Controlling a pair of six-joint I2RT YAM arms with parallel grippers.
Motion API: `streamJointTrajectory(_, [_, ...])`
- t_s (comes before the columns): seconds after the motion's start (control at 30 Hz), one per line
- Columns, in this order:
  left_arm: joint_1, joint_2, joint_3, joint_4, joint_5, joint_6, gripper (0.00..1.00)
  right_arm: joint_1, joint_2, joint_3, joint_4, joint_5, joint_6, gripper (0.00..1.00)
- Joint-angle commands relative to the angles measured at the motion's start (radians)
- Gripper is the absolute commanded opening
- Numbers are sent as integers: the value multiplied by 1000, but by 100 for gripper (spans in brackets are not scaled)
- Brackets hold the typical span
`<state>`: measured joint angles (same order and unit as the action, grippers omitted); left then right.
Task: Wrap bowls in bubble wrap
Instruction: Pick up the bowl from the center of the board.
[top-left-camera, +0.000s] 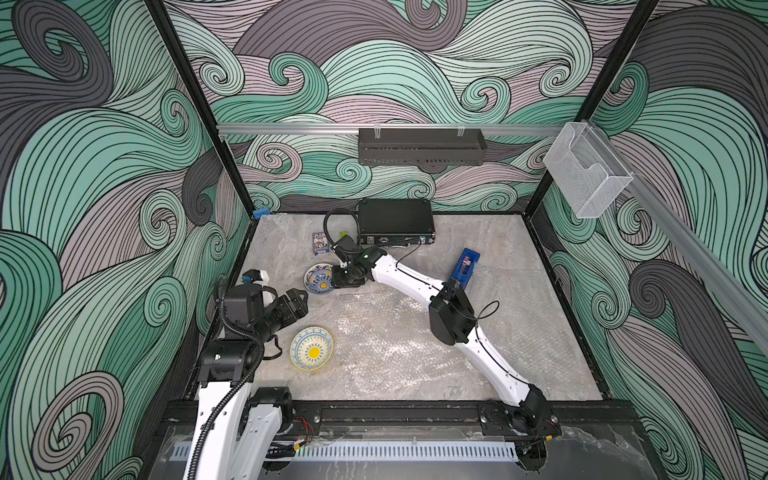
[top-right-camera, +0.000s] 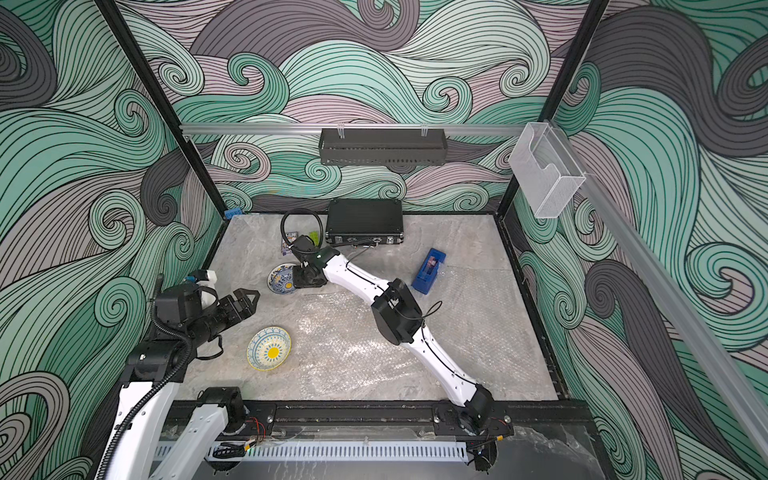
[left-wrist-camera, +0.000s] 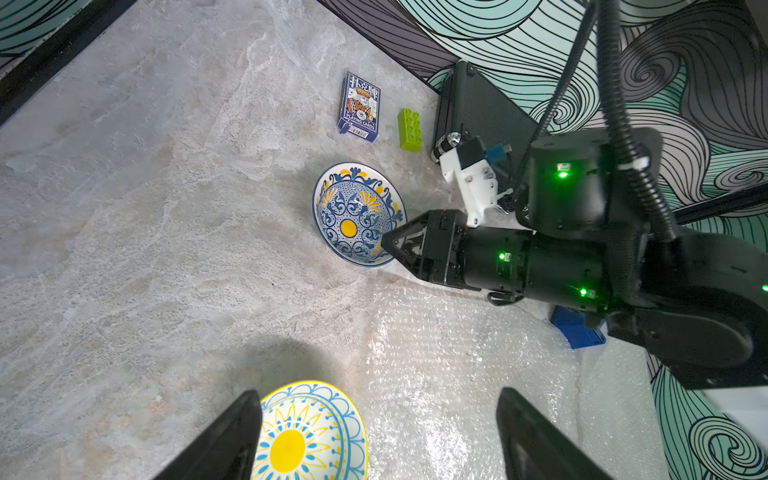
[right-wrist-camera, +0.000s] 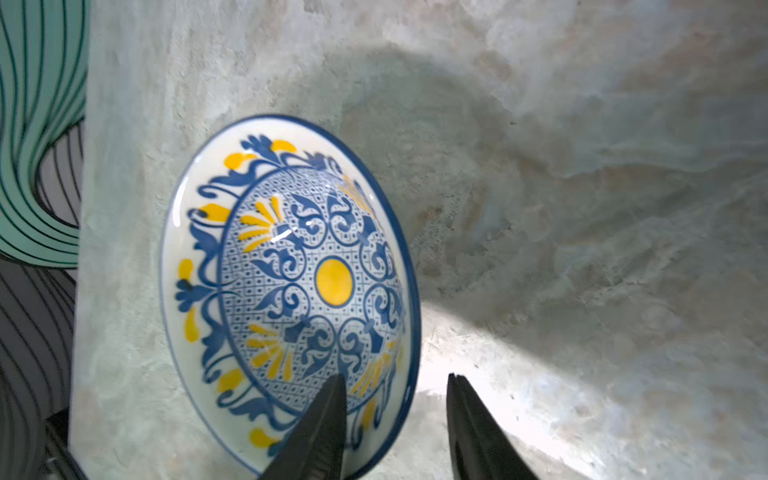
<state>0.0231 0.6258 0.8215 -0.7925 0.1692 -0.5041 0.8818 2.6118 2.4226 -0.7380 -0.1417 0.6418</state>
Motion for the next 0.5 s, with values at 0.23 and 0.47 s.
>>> streamJointTrajectory(0.23, [-3,-5,7,-12,1,10,87,-10,-6,64,-33,-28,30,6])
streamJointTrajectory(0.47, [-7,-10,8,-14,2,9,87,-25,-175,-13,-82,-6,-26,0])
